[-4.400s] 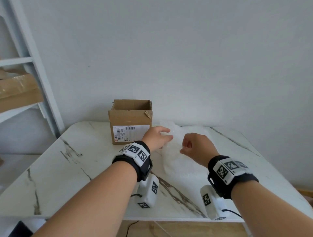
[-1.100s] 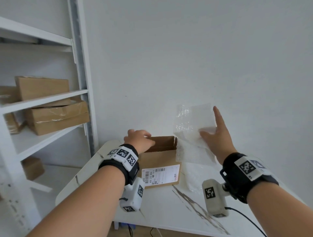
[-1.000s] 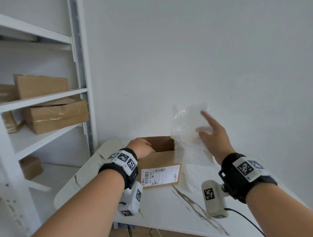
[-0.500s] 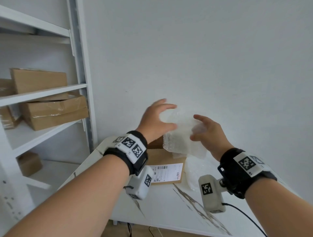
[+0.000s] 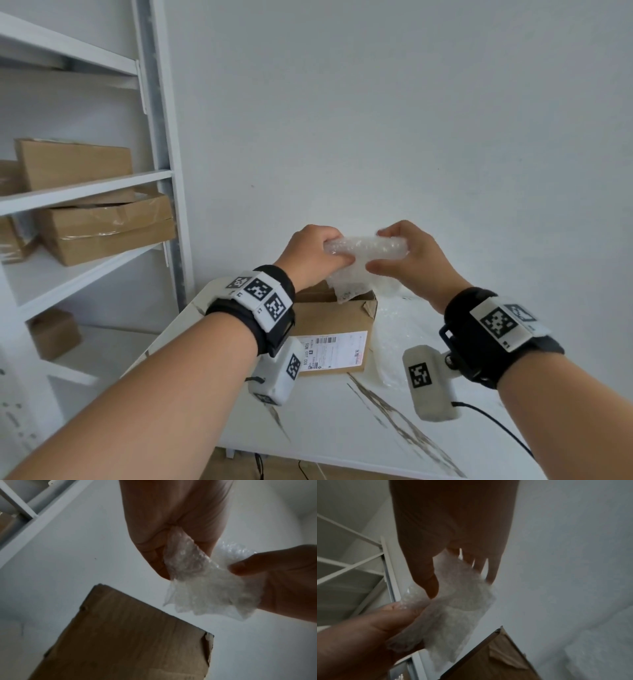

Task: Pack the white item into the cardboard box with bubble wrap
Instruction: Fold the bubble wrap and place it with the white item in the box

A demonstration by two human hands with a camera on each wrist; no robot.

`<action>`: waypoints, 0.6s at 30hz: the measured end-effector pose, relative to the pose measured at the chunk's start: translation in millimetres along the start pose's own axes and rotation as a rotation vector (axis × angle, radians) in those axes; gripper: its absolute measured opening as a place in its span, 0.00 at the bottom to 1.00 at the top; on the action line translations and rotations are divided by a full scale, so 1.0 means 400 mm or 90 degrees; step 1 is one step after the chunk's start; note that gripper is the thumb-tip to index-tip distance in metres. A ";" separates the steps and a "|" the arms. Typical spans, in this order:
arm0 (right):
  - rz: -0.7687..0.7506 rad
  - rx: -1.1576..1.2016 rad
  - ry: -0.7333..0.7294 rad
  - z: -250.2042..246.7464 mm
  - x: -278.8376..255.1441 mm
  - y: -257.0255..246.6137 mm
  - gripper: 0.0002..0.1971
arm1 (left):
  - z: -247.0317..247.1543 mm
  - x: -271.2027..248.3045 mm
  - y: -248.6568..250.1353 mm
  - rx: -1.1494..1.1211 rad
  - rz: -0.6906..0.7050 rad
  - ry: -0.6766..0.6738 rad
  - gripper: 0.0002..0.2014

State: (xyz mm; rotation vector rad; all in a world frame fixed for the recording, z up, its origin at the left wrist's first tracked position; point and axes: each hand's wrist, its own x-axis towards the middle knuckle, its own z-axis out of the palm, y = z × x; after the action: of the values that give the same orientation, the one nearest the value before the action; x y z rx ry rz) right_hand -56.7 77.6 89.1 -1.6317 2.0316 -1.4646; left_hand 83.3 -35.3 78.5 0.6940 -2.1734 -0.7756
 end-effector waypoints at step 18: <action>0.376 0.468 -0.004 0.072 -0.001 0.064 0.06 | 0.034 -0.109 -0.147 0.040 -0.263 -0.069 0.33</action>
State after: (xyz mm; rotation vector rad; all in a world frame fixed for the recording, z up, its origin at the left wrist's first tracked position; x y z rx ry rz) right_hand -55.1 59.5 55.1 -0.6741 1.4790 -1.6486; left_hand 113.1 -41.8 10.6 1.1798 -2.1857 -0.9755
